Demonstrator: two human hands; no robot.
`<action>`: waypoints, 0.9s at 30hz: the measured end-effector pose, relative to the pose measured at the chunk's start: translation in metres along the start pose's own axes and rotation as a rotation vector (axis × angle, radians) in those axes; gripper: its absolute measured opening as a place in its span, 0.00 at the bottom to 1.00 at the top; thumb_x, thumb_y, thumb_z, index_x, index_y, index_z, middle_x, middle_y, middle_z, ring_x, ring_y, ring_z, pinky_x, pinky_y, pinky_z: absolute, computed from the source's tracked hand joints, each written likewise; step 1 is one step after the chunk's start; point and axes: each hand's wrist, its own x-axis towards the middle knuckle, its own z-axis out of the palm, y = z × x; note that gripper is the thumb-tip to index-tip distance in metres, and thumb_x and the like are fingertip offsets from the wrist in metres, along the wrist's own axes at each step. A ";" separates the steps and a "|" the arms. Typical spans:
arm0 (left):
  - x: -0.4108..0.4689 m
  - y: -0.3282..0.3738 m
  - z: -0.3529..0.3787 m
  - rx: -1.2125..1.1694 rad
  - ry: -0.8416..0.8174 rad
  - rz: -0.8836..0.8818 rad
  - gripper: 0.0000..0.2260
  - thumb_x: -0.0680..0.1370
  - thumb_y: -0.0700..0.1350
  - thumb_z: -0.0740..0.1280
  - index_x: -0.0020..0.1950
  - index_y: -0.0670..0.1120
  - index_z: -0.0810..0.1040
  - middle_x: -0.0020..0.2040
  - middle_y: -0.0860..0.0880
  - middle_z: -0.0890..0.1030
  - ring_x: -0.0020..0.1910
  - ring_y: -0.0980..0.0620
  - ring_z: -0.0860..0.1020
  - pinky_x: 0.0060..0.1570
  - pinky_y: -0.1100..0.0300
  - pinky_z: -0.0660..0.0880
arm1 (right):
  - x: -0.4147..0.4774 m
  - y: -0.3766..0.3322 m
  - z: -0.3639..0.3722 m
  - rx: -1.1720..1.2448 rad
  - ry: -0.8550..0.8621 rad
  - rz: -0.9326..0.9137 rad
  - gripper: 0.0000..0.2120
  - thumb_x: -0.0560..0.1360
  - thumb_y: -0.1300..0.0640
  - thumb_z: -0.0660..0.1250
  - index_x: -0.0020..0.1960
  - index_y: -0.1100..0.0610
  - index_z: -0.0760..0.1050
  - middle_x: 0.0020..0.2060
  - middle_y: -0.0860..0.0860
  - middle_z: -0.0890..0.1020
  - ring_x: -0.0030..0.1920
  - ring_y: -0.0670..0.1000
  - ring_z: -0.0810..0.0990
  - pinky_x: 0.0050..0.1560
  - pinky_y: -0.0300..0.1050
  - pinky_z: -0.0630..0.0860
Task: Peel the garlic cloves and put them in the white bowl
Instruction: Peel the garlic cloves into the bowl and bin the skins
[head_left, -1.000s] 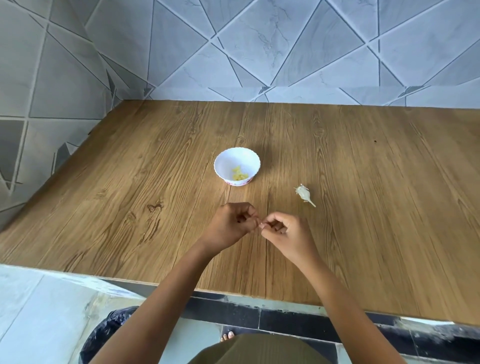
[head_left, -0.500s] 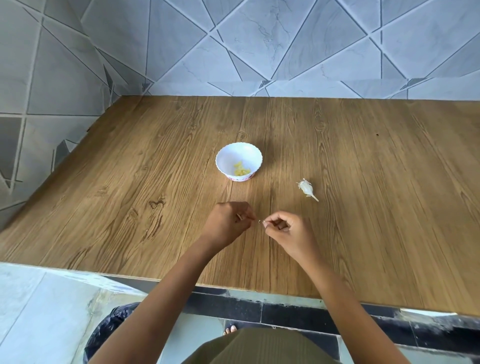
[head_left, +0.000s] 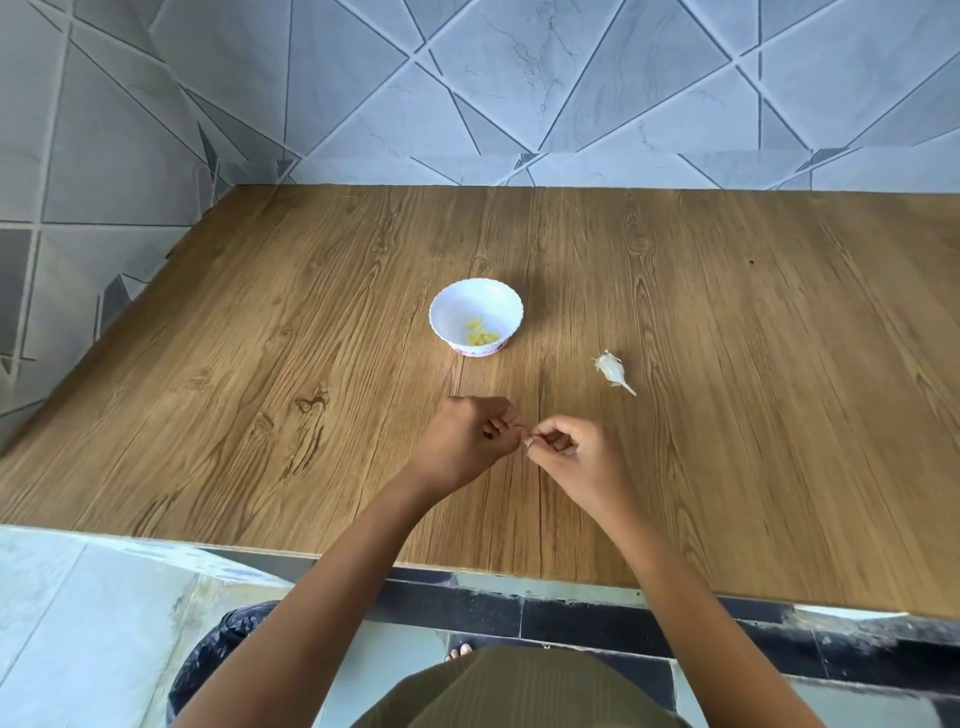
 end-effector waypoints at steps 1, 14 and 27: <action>0.000 0.000 0.000 -0.016 -0.017 -0.006 0.02 0.74 0.37 0.70 0.43 0.39 0.81 0.36 0.51 0.81 0.34 0.61 0.76 0.38 0.68 0.72 | 0.000 -0.001 -0.001 0.005 -0.002 0.008 0.03 0.71 0.65 0.71 0.38 0.61 0.81 0.30 0.48 0.79 0.29 0.41 0.74 0.31 0.30 0.68; -0.003 0.002 -0.005 -0.400 -0.098 -0.218 0.07 0.79 0.36 0.63 0.43 0.42 0.77 0.35 0.45 0.77 0.35 0.52 0.75 0.35 0.62 0.73 | -0.003 -0.006 -0.002 0.177 -0.054 0.111 0.03 0.72 0.57 0.72 0.45 0.55 0.82 0.38 0.48 0.84 0.38 0.45 0.80 0.42 0.39 0.77; -0.007 -0.002 -0.009 -0.296 -0.032 -0.218 0.09 0.79 0.36 0.63 0.39 0.45 0.75 0.32 0.50 0.76 0.32 0.54 0.73 0.34 0.62 0.71 | -0.001 -0.008 -0.003 0.375 -0.094 0.238 0.05 0.75 0.62 0.68 0.45 0.55 0.81 0.39 0.49 0.84 0.39 0.44 0.81 0.41 0.35 0.77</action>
